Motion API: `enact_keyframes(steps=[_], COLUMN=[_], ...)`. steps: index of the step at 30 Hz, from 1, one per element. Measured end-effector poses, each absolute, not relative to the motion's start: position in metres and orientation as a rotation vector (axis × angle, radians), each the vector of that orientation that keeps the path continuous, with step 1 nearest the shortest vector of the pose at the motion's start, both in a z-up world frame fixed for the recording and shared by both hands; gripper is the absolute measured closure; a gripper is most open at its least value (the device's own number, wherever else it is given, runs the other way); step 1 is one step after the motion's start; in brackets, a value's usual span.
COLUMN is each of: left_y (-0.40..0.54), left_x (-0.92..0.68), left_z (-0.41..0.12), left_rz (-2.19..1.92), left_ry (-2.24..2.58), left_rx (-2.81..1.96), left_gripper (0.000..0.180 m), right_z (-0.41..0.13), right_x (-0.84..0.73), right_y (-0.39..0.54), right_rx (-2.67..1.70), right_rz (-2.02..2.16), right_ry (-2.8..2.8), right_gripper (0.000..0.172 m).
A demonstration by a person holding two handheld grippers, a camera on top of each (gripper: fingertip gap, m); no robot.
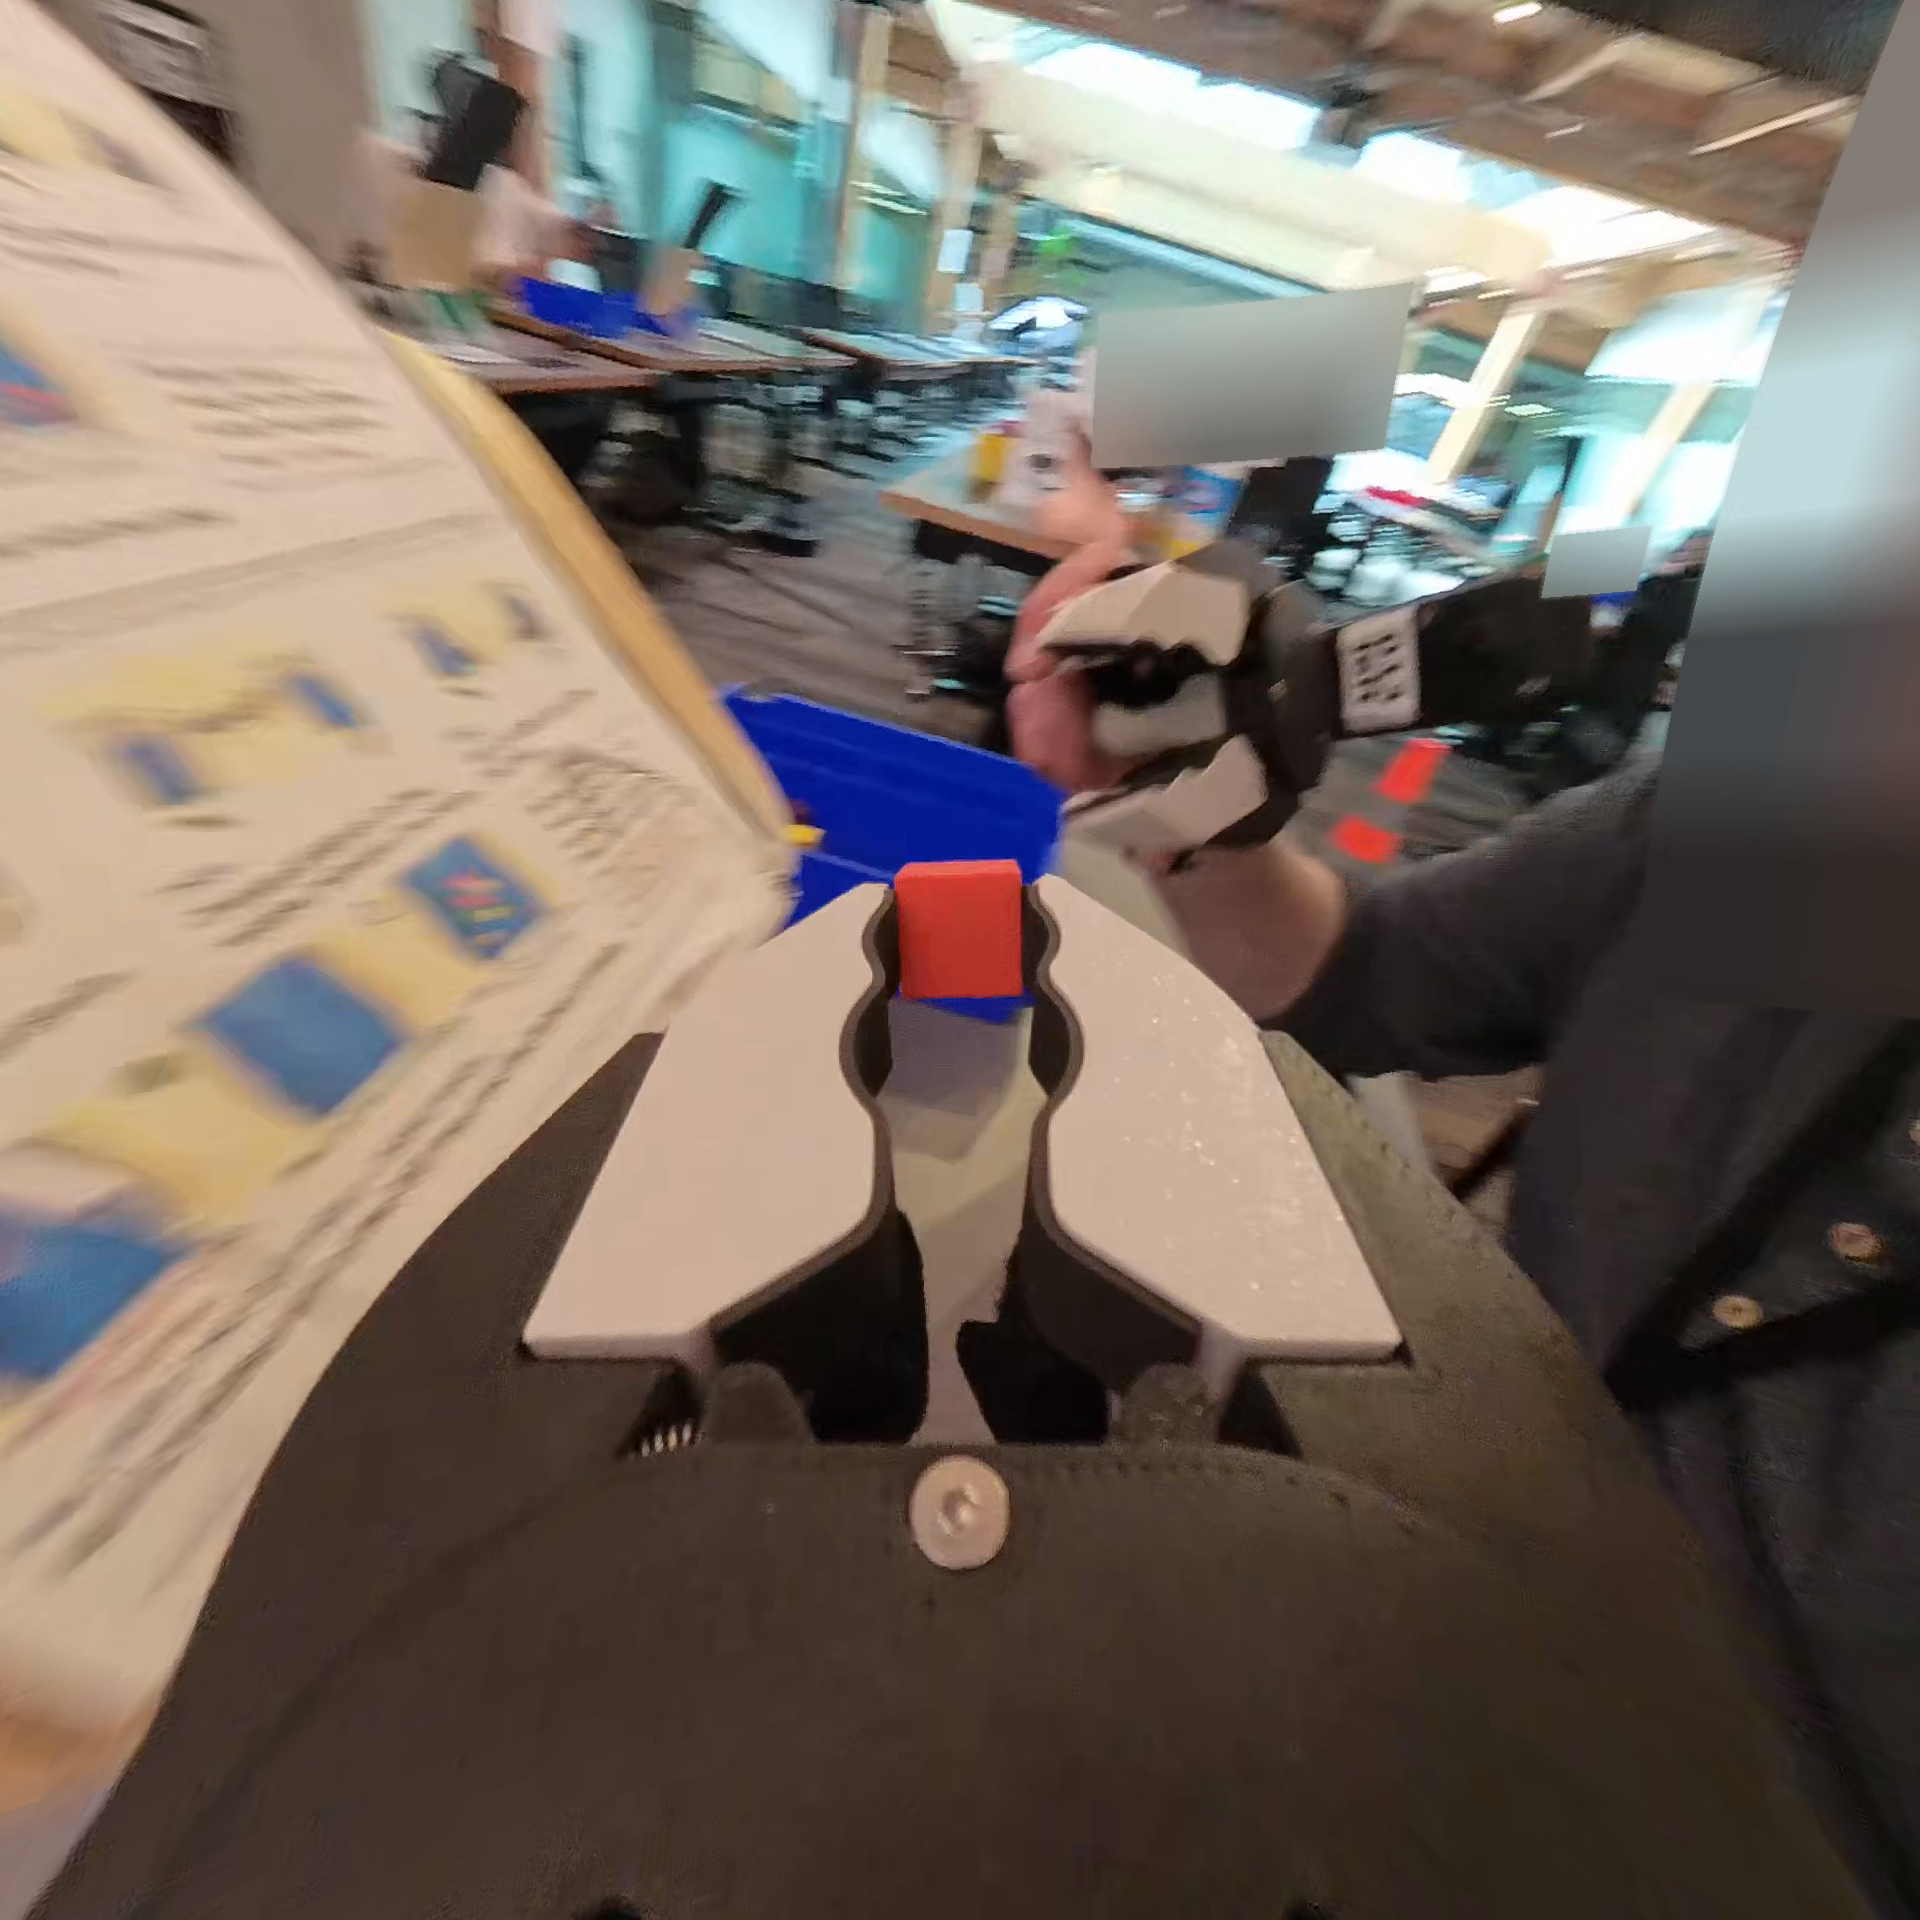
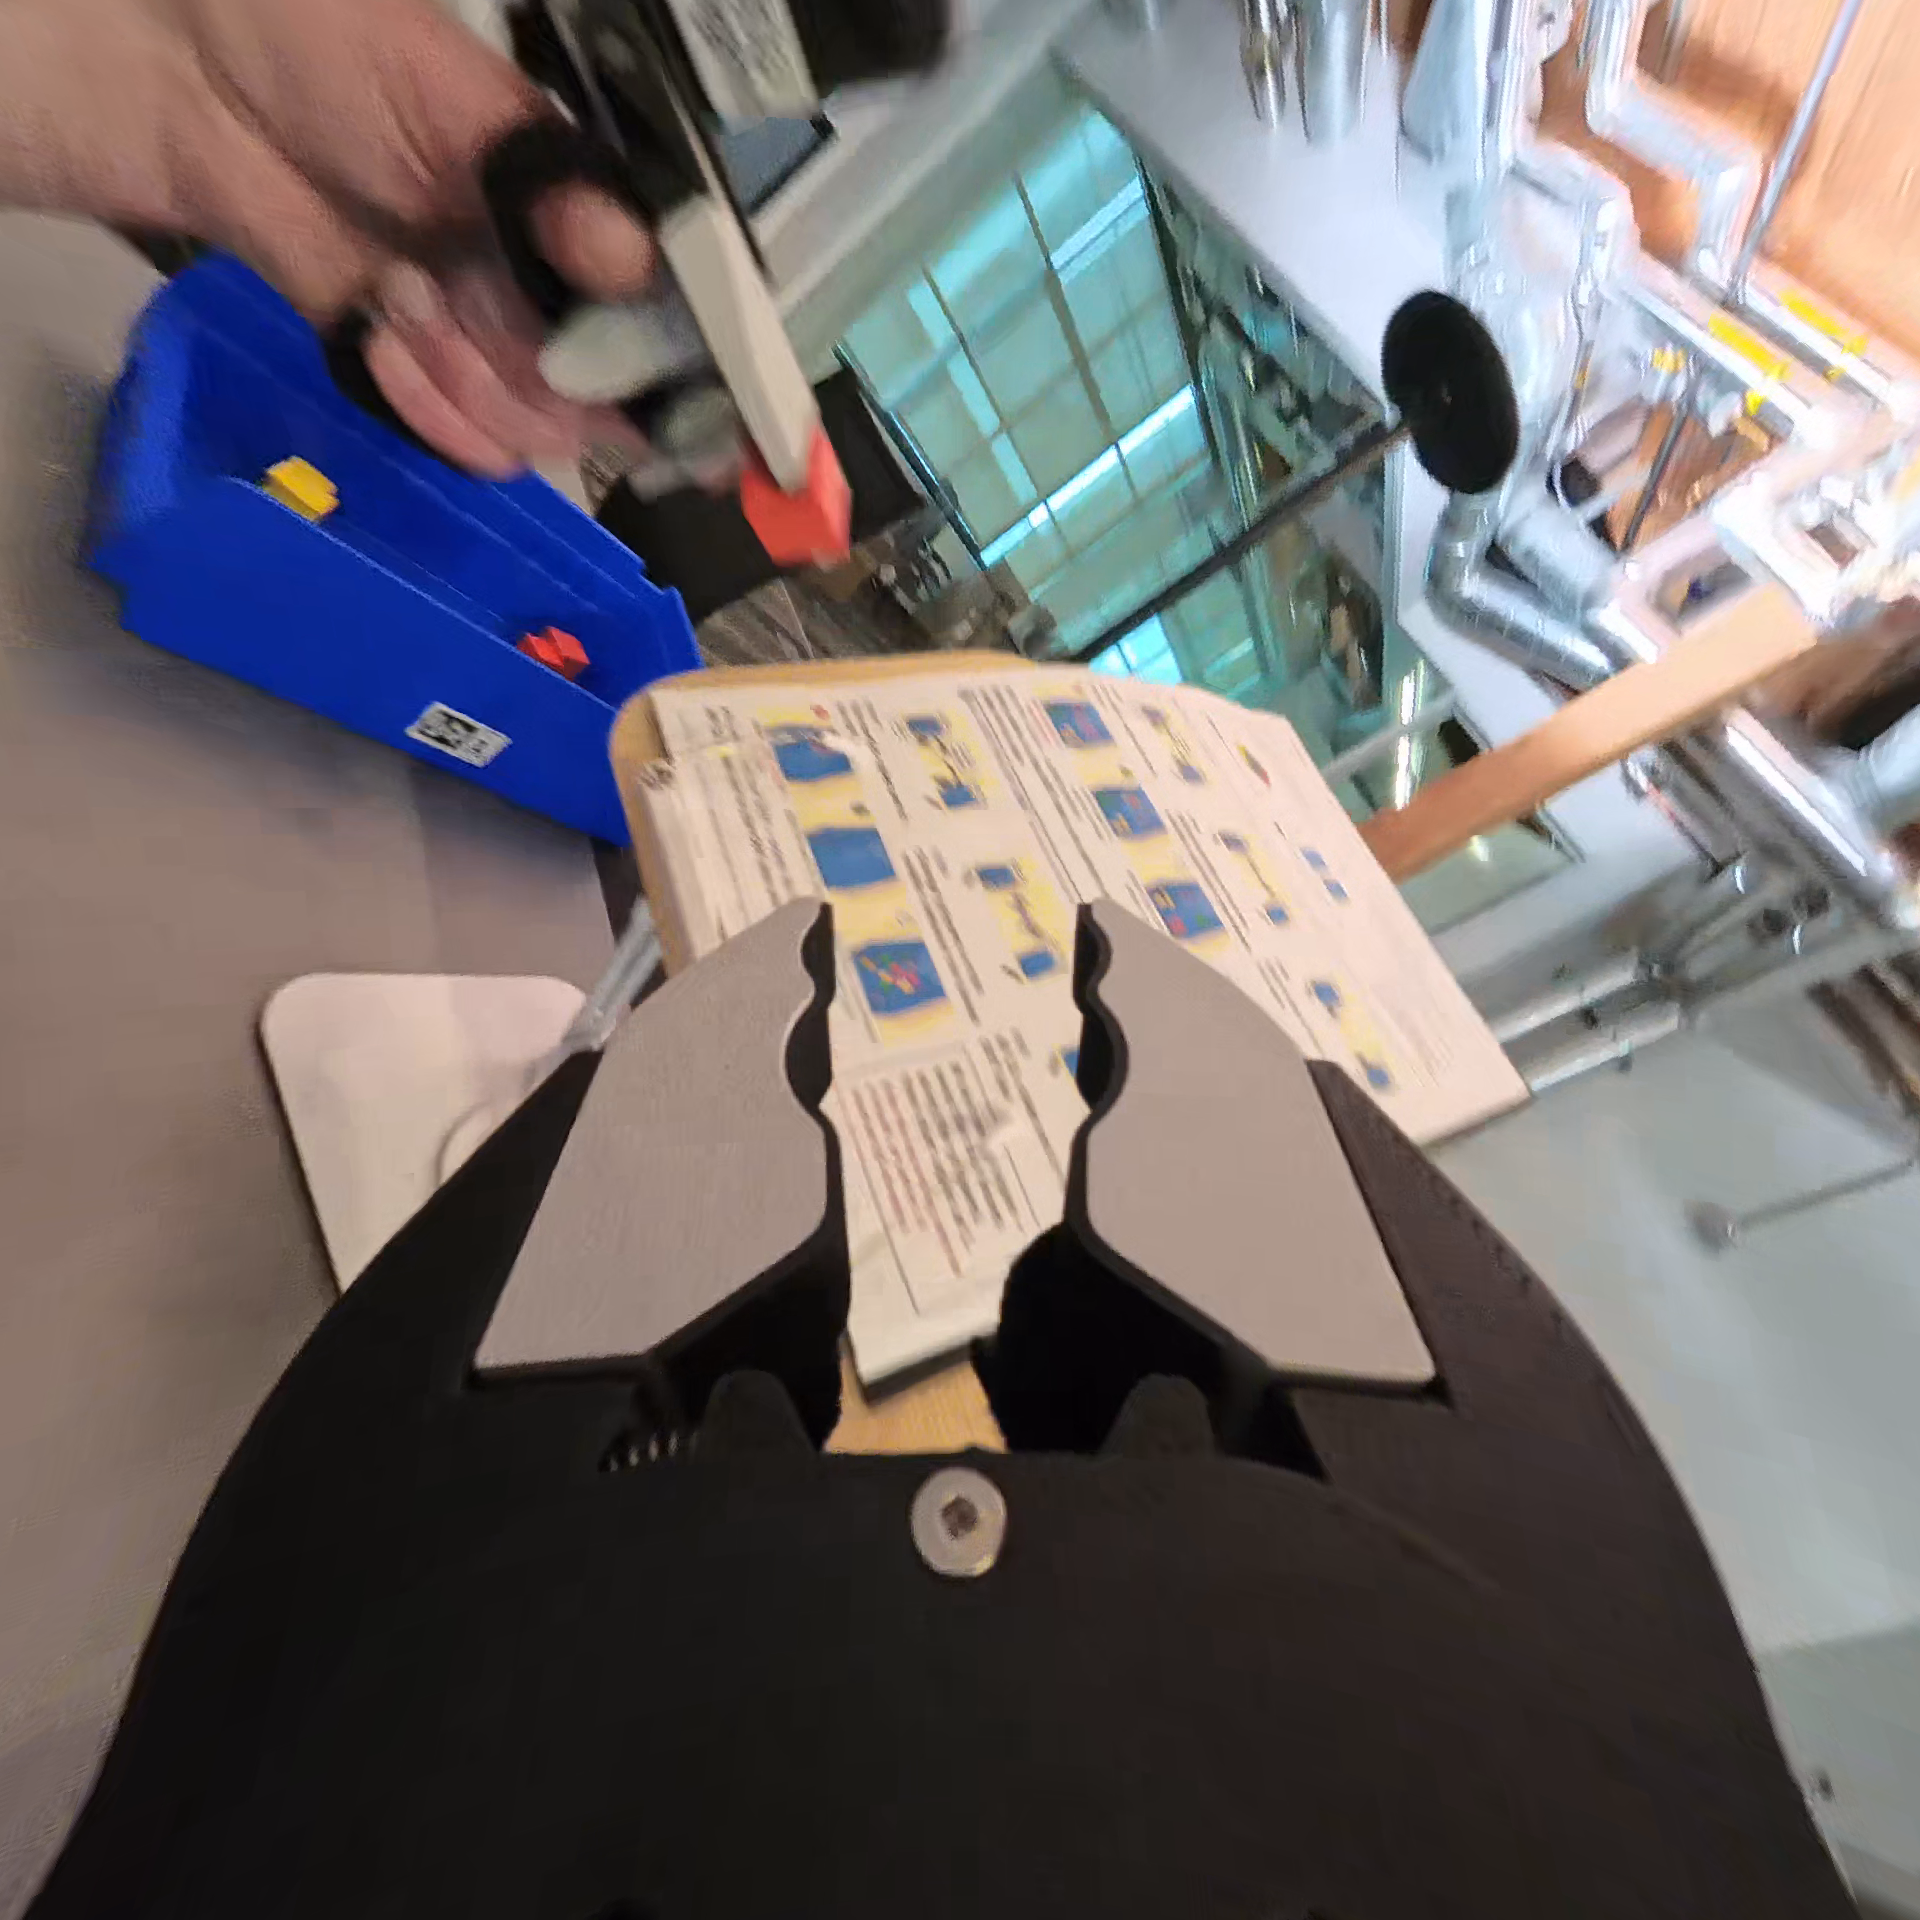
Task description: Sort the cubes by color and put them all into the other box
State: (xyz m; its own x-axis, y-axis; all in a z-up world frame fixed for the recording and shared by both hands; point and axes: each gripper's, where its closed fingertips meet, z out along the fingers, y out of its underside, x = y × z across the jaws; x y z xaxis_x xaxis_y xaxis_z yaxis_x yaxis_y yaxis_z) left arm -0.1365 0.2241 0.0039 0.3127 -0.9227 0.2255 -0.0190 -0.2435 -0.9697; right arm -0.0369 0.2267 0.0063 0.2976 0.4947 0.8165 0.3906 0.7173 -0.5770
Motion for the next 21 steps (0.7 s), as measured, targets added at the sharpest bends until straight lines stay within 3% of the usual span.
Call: enact_keyframes(steps=[7, 11, 14, 21], left_y=[0.187, 0.184, 0.182, 0.193], left_x=[-0.057, -0.044, -0.041, -0.066], left_z=[-0.012, -0.018, -0.019, -0.003], left_rz=[-1.506, -1.574, -1.641, -1.531], left_ry=[1.031, 1.025, 1.015, 0.956], left_rx=[-1.427, -1.419, -1.405, -1.387], left_gripper=[0.158, 0.158, 0.158, 0.158], right_z=[-0.015, -0.022, -0.018, 0.002], right_x=[-0.074, -0.08, -0.08, -0.044], right_y=[0.199, 0.196, 0.195, 0.227], right_rx=[-0.704, -0.673, -0.639, -0.752], right_rz=[0.093, 0.064, 0.028, -0.02], right_ry=[-1.358, -1.373, -1.335, -1.28], right_gripper=[0.121, 0.13, 0.149, 0.149])
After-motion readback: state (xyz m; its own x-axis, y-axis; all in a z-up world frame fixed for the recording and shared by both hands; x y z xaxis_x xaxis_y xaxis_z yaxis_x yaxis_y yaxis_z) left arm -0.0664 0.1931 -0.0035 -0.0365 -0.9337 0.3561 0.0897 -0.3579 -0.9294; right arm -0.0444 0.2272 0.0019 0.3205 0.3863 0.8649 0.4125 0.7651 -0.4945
